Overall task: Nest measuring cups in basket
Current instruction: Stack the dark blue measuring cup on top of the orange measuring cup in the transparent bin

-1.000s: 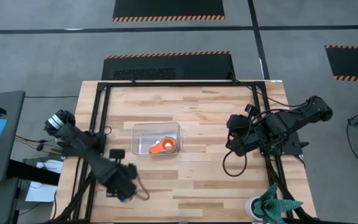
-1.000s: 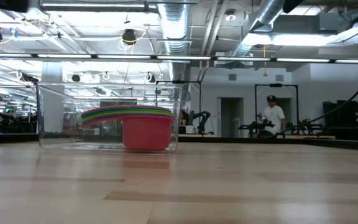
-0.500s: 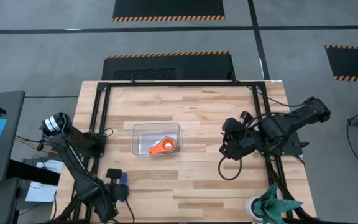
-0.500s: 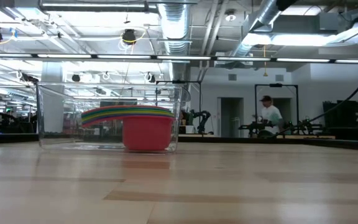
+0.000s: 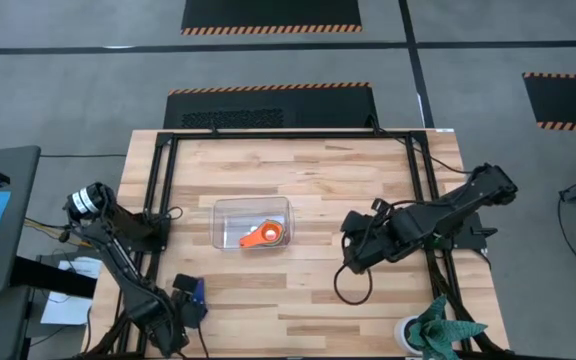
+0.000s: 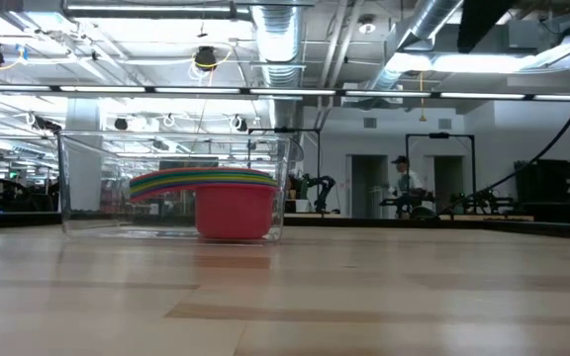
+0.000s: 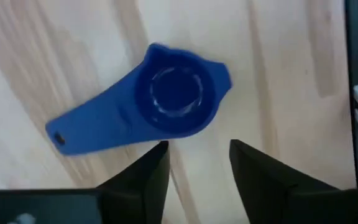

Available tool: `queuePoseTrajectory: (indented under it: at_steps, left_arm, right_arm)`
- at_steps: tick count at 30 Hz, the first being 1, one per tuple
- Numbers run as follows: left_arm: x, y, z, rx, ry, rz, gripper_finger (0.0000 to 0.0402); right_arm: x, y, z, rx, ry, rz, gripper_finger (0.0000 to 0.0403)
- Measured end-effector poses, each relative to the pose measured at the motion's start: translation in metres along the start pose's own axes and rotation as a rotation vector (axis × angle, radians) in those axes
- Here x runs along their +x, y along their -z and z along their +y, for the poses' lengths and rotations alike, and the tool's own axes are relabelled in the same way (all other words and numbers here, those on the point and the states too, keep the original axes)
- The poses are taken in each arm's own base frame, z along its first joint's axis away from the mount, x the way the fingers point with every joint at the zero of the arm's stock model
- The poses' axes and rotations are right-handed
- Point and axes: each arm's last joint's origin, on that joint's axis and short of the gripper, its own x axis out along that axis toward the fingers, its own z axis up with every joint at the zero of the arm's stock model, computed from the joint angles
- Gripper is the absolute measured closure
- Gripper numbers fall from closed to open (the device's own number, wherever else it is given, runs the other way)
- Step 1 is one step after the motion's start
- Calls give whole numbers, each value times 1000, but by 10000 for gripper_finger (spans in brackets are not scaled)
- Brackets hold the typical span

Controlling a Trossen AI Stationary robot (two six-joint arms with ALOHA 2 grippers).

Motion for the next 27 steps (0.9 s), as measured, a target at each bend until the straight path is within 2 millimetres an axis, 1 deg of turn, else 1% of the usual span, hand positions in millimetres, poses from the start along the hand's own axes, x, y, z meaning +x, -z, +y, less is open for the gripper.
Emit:
queuePoseTrajectory:
  at_steps: [4, 8, 11, 17, 22, 27]
  left_arm:
    - [-1, 0, -6, 125, -2, -60, 227]
    - [-1, 0, -11, 228, -22, -124, 223]
    - [3, 1, -9, 263, -38, -128, 223]
    - [18, 11, 0, 342, -76, -78, 223]
    - [18, 9, -2, 450, -79, -100, 223]
    - [17, 5, -6, 507, -50, -156, 223]
  right_arm:
    - [0, 3, 4, 3, -6, -2, 285]
    - [-2, 4, 5, 23, -17, -9, 285]
    - [-4, 6, 6, 27, -19, -10, 285]
    - [-7, 10, 9, 32, -27, -11, 285]
    - [-9, 15, 10, 55, -20, -3, 285]
    - [-11, 21, 12, 80, -12, 5, 285]
